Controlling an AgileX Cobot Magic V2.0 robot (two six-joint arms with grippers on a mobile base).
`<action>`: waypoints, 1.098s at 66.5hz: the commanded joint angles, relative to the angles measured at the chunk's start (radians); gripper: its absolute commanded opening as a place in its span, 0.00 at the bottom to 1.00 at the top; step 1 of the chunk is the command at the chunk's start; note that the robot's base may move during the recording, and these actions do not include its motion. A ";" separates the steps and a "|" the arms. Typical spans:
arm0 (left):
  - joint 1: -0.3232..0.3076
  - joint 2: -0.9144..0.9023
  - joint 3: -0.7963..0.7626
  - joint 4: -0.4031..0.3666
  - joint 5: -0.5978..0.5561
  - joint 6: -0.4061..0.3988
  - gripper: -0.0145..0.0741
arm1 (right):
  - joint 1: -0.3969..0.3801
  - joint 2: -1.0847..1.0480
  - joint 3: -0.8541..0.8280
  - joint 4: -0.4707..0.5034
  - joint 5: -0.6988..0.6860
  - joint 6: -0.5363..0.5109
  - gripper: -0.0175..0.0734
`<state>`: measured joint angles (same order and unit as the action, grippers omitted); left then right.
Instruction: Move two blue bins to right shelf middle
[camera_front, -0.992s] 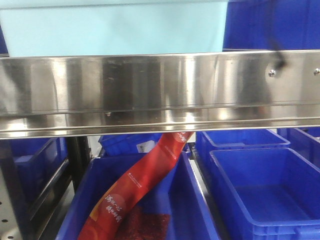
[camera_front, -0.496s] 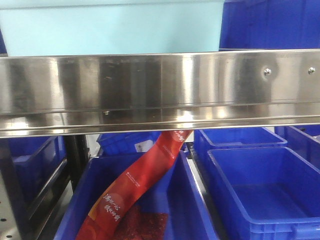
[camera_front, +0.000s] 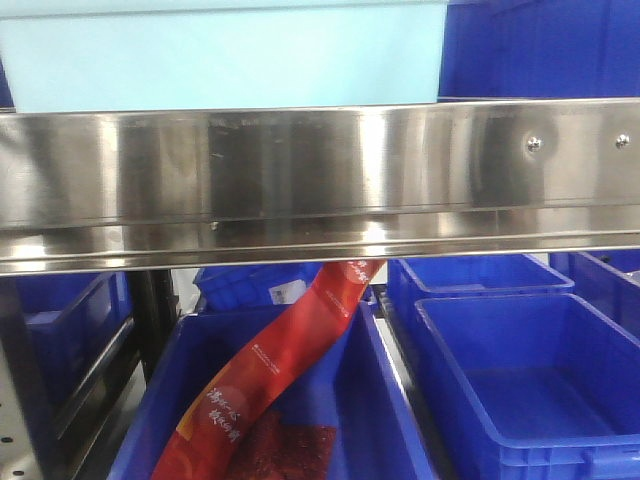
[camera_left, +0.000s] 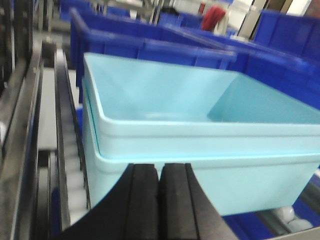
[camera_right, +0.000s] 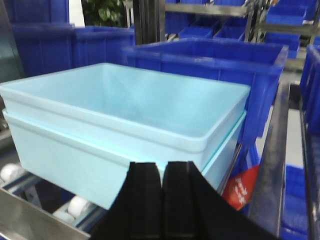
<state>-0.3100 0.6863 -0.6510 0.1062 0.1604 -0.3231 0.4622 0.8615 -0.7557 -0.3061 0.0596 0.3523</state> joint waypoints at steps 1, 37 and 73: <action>-0.005 -0.055 0.004 0.021 -0.020 -0.001 0.04 | 0.002 -0.036 0.002 -0.013 -0.008 -0.005 0.01; -0.005 -0.136 0.004 0.021 -0.028 -0.001 0.04 | 0.002 -0.089 0.002 -0.013 -0.043 -0.005 0.01; -0.005 -0.136 0.004 0.021 -0.028 -0.001 0.04 | -0.419 -0.403 0.281 0.327 0.037 -0.424 0.01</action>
<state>-0.3100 0.5565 -0.6465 0.1220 0.1523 -0.3231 0.1054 0.5104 -0.5344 -0.0166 0.1009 -0.0475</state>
